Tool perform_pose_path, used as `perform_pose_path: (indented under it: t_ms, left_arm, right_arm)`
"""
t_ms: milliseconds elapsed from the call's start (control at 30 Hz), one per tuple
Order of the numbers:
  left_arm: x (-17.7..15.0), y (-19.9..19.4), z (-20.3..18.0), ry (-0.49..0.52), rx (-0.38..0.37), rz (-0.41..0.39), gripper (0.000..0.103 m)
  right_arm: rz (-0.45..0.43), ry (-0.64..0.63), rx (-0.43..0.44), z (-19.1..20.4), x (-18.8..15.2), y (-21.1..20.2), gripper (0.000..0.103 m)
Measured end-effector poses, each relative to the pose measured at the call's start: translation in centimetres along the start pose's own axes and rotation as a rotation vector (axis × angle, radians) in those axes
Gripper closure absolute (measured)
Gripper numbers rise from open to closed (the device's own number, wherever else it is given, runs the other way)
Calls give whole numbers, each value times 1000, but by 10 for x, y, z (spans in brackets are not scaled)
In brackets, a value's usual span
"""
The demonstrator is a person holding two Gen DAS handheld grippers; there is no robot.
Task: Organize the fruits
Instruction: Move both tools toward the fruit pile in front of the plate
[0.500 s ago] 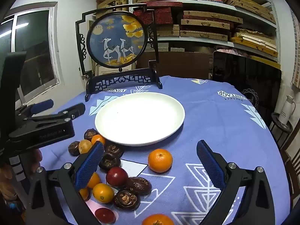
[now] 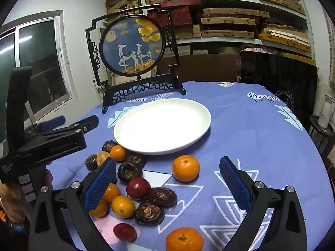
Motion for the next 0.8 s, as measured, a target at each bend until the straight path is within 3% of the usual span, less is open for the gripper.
perform_pose_path:
  t_ms: [233,800]
  left_arm:
    - [-10,2,-2,-16,-8,53,5]
    - [-19,-5,-9,16,-17,82,5]
  right_arm:
    - [-1,-6,0,-4,-2,-5,3]
    - [39,-130,17,4,-19,-14,3]
Point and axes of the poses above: each gripper's, at about its wrist camera, not at the fingertips, and y roughly the way its jaws point, z to its left, x to its top, the point moved 8 cm from there along y, roughly the way its jaws point, and after that the axes turned 8 degrees about -z, right-handed, at the moved point
